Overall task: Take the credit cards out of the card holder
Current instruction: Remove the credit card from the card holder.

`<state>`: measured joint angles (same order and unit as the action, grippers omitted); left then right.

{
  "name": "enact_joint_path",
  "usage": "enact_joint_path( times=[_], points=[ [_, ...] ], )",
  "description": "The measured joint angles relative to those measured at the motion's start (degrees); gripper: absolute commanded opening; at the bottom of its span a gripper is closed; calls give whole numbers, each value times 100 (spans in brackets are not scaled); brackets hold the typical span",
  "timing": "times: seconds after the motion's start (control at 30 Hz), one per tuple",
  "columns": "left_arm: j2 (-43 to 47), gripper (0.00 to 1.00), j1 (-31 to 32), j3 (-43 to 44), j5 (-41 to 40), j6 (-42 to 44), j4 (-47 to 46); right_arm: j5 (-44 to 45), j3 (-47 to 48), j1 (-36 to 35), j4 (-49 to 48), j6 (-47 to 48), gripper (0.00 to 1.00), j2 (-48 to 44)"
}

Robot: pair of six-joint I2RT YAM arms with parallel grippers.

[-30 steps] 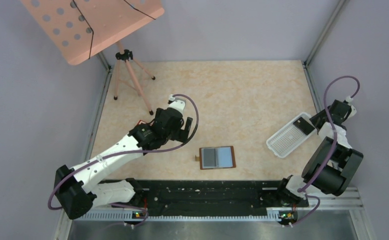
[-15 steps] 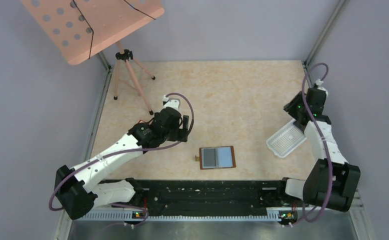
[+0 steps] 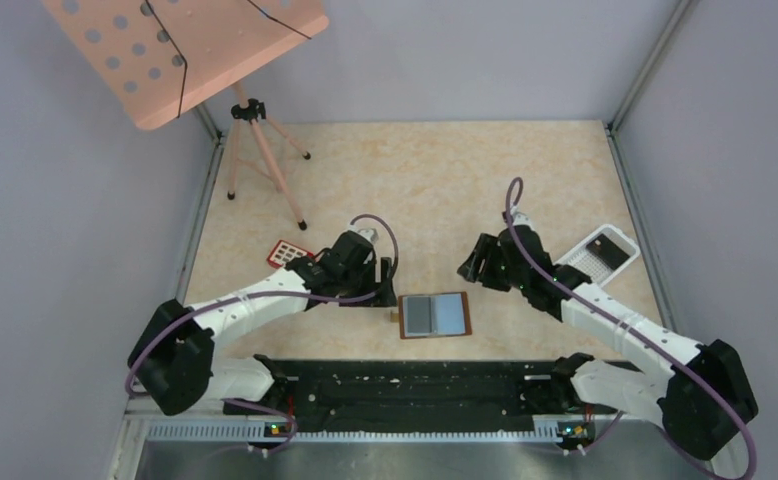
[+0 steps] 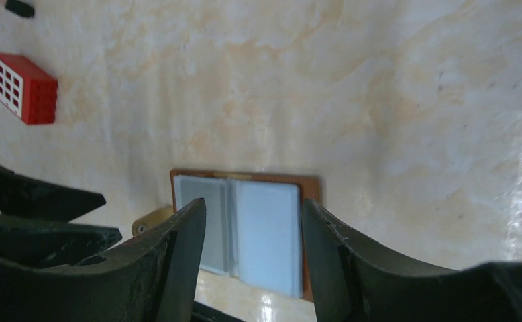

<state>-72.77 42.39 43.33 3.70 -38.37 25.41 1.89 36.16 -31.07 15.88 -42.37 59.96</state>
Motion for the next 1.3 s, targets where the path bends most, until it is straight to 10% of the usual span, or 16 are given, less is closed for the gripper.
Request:
enact_joint_path(
  times=[0.43, 0.83, 1.3],
  points=[
    [-925, 58, 9, -280, 979, -376, -999, 525, -385, -1255, -133, -632, 59, -22],
    [-1154, 0, 9, -584, 1349, -614, -1475, 750, -387, -1768, -525, -837, 60, 282],
    [-702, 0, 13, -750, 1646, -925, -1888, 1231, -315, -2490, -634, -914, 75, 1137]
  ],
)
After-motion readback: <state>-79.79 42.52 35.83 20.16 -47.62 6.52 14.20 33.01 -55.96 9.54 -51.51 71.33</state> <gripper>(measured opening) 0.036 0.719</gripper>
